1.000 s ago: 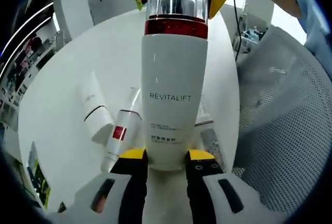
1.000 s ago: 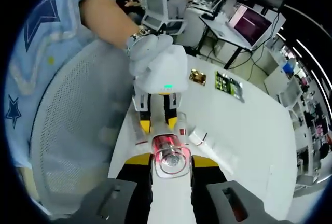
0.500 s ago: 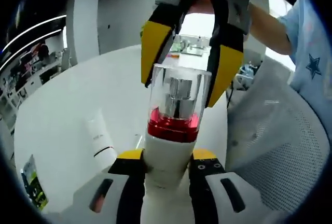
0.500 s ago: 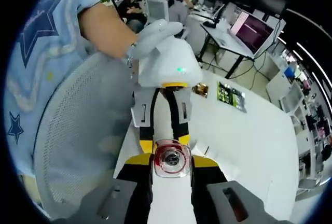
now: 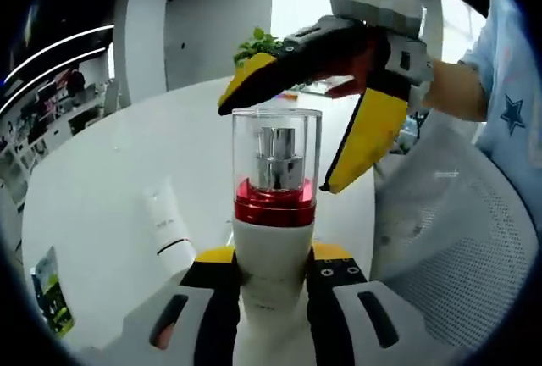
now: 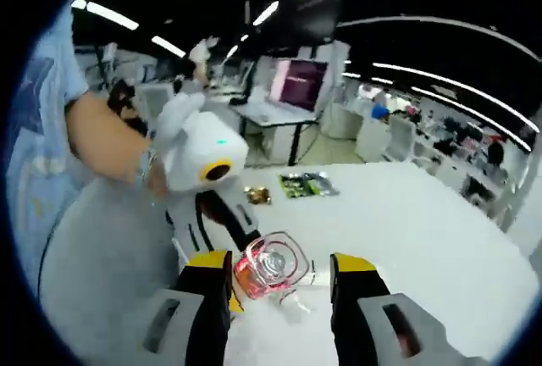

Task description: Arrange the skincare products in the storage area until every visible bottle or jar stands upright without overlapping.

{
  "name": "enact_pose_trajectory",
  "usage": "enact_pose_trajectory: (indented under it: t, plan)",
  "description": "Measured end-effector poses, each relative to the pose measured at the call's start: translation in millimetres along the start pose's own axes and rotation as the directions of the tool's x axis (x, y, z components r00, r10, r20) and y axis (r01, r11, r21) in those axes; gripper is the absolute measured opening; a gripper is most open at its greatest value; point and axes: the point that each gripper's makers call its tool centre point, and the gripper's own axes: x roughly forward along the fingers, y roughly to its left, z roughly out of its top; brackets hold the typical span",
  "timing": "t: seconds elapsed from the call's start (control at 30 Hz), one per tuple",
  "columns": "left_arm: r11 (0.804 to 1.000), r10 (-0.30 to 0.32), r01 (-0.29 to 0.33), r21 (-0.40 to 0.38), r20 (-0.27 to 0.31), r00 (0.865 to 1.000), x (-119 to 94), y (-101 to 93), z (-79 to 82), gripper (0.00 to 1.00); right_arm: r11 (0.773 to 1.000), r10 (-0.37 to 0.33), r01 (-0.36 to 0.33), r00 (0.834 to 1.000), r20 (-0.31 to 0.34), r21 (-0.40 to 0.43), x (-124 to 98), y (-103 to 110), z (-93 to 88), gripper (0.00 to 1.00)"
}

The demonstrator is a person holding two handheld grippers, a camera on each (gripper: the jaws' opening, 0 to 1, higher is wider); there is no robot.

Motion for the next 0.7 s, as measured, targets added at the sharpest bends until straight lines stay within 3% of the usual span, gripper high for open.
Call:
enact_pose_trajectory:
  t: [0.07,0.17,0.27,0.33,0.43,0.57,0.7]
  plan:
    - [1.0,0.002,-0.002,-0.009,0.001,1.0,0,0.5,0.0,0.26,0.992,-0.048,0.045,0.998,0.03,0.119,-2,-7,-3.5,0.46]
    - [0.999,0.012,-0.012,-0.033,0.002,1.0,0,2.4,0.1,0.26,0.938,-0.081,0.059,0.995,0.051,0.34,3,-6,-13.8,0.47]
    - [0.999,0.023,-0.024,-0.036,-0.002,1.0,0,3.4,-0.3,0.26,0.9,-0.09,0.051,0.993,0.072,0.432,11,-2,-22.5,0.47]
    - [0.999,0.029,-0.029,-0.043,-0.002,1.0,-1,4.3,-0.4,0.26,0.881,-0.066,0.016,0.994,0.089,0.472,16,6,-20.6,0.41]
    - [0.998,0.035,-0.035,-0.058,-0.002,0.999,0,6.1,-0.4,0.26,0.885,-0.067,0.02,0.994,0.084,0.464,19,8,-17.9,0.32]
    - [0.998,0.041,-0.04,-0.056,0.004,0.999,-2,6.1,1.2,0.26,0.923,-0.094,0.046,0.99,0.107,0.382,23,13,-11.4,0.27]
    - [0.998,0.045,-0.044,-0.053,0.003,0.999,-2,3.8,3.1,0.26,0.921,-0.103,0.053,0.989,0.109,0.385,26,11,-12.8,0.27]
